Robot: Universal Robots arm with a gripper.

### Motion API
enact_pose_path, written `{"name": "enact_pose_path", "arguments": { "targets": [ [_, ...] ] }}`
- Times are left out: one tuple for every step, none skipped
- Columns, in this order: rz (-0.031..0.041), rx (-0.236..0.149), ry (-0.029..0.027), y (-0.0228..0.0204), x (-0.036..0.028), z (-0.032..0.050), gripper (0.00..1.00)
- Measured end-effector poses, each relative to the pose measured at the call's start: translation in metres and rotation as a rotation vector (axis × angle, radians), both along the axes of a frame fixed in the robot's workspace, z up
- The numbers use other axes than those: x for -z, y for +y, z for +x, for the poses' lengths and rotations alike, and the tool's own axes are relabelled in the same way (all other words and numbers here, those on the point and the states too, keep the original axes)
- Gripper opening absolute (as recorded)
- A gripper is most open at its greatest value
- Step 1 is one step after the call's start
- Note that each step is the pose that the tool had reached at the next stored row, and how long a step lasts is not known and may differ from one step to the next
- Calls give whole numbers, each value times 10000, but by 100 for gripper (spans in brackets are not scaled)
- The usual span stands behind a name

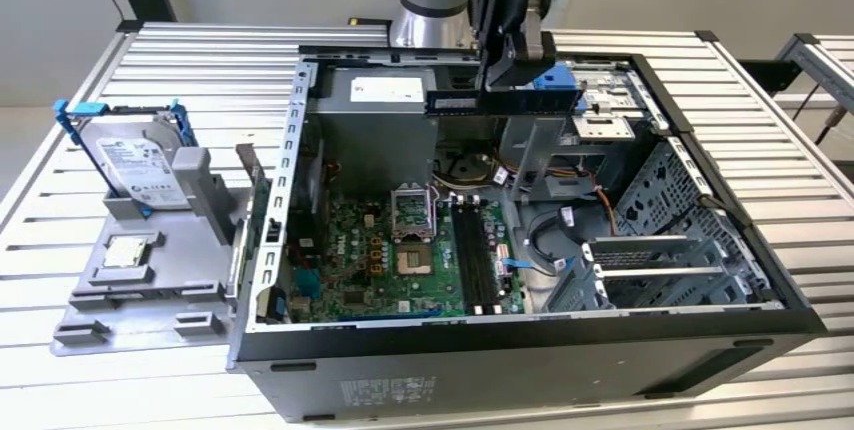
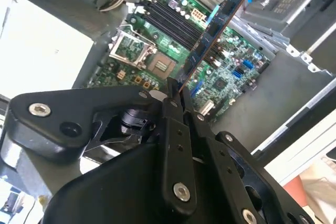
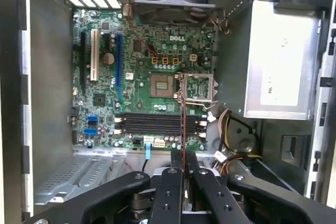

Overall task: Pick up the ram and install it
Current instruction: 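Pick up the ram and move it above insertion slot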

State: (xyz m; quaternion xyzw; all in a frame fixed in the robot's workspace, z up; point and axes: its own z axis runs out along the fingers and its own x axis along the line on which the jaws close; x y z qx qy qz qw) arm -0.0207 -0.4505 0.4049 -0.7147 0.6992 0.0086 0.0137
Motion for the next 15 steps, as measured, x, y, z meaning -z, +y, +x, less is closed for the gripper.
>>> {"name": "enact_pose_path", "arguments": {
  "targets": [
    [1, 1, -1, 20, 0, 0, 0],
    [-1, 0, 1, 22, -1, 1, 0],
    [-1, -1, 0, 22, 0, 1, 0],
    [-1, -1, 0, 22, 0, 1, 0],
    [0, 0, 0, 23, 0, 0, 0],
    [1, 0, -1, 21, 1, 0, 0],
    [0, 1, 0, 19, 0, 0, 0],
    [0, 1, 0, 19, 1, 1, 0],
    [-1, 1, 0, 19, 0, 3, 0],
    [0, 0, 0, 18, 1, 3, 0],
    [0, 0, 0, 18, 1, 4, 0],
    [0, 1, 0, 18, 1, 4, 0],
    [0, 1, 0, 18, 1, 4, 0],
    [0, 0, 0, 18, 1, 9, 0],
    [-1, 1, 1, 18, 0, 14, 0]
  ]
}}
